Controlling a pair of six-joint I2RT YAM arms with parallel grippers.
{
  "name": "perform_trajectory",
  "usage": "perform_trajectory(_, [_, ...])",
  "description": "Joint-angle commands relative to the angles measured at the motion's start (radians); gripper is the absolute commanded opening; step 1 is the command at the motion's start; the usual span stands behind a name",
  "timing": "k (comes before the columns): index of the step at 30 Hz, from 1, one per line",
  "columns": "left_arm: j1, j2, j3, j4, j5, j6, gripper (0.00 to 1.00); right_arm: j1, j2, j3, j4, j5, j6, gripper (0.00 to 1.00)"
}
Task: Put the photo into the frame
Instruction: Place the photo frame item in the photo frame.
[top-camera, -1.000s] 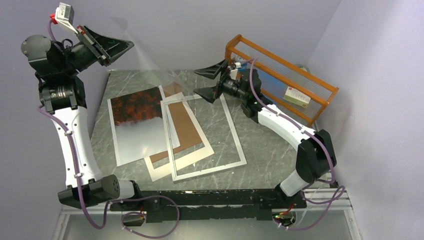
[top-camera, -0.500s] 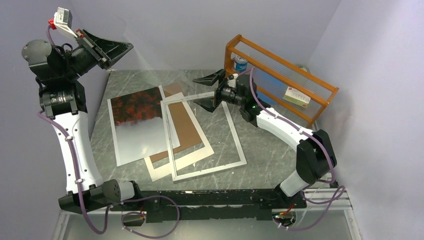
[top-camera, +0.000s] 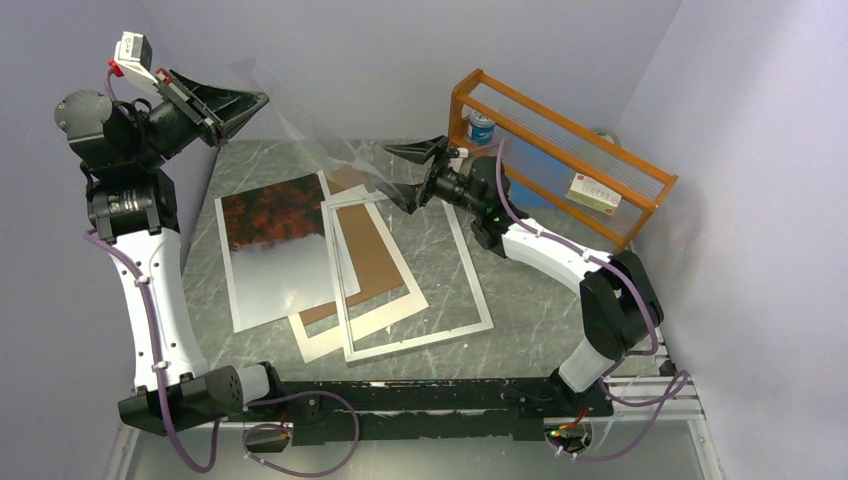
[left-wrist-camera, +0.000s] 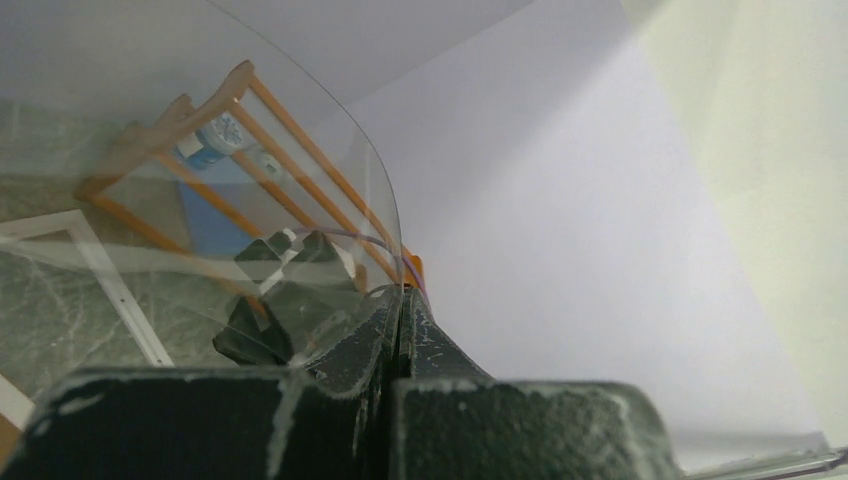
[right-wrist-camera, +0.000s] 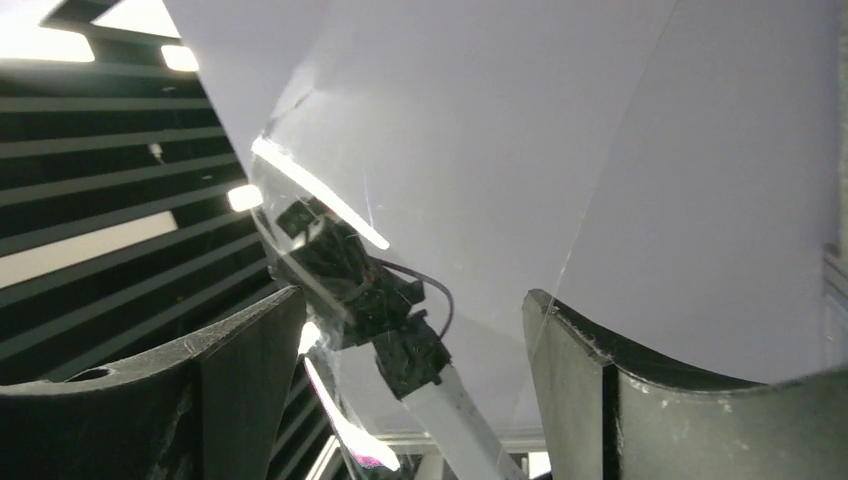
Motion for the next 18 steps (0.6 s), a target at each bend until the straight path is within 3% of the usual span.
perform_trajectory(1, [-0.002, -0.041, -0.006, 0.125, 0.009, -0.111, 0.03, -0.017, 0.0, -0.012, 0.179, 0.053, 0.109, 0.8])
perform_trajectory(14, [-0.007, -0.043, -0.049, 0.277, 0.054, -0.284, 0.02, -0.059, 0.075, 0.07, 0.23, 0.025, 0.131, 0.45])
perform_trajectory(18, [-0.007, -0.049, -0.059, 0.262, 0.053, -0.269, 0.03, -0.073, 0.081, 0.098, 0.228, 0.008, 0.103, 0.23])
